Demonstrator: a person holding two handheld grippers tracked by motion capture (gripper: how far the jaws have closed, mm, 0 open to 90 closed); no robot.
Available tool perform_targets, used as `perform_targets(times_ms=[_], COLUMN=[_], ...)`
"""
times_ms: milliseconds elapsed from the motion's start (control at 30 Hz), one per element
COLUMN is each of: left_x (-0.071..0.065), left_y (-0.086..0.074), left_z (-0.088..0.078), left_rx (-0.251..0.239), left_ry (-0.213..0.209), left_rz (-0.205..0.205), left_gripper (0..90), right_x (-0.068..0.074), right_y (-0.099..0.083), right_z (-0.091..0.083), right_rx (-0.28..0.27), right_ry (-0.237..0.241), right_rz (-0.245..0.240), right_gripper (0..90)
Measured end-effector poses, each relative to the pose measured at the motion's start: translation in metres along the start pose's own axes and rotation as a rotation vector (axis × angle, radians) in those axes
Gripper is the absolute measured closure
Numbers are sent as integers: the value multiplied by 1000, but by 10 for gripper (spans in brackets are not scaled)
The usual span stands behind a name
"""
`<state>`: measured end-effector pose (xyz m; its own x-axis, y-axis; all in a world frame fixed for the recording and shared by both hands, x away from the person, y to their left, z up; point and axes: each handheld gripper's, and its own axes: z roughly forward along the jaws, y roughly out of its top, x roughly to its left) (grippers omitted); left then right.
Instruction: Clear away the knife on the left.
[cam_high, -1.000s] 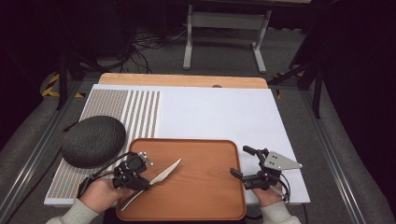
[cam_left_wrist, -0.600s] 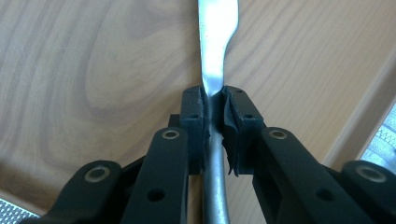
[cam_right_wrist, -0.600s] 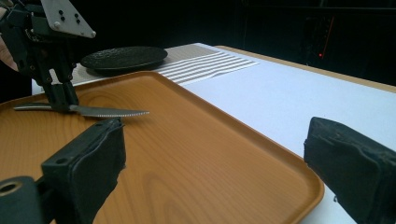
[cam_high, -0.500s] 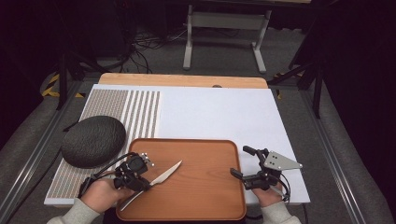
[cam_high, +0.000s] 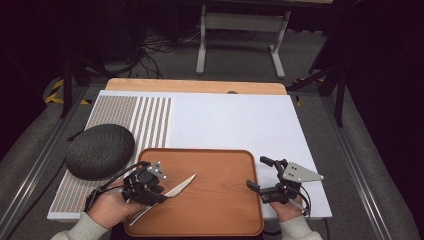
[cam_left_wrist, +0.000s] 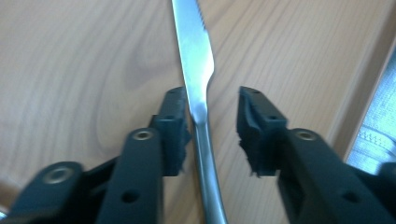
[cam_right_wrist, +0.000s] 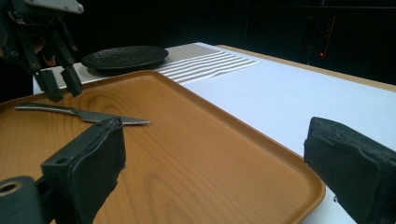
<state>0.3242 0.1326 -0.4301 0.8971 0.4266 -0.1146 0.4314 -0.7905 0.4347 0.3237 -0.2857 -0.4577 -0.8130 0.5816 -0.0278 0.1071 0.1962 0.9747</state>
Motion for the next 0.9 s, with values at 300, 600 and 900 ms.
perform_targets(times_ms=[300,600,900], left_x=[-12,-16,-8], left_y=[9,12,9], left_z=[16,27,28], left_rx=[43,82,89], left_ry=[45,66,91], left_rz=[130,173,143], left_gripper=[898,898,898], right_x=[0,0,0], right_y=[0,0,0], right_z=[0,0,1], right_rx=[-2,0,2], right_ry=[2,1,0], right_rz=[-2,-1,3], right_gripper=[61,61,61])
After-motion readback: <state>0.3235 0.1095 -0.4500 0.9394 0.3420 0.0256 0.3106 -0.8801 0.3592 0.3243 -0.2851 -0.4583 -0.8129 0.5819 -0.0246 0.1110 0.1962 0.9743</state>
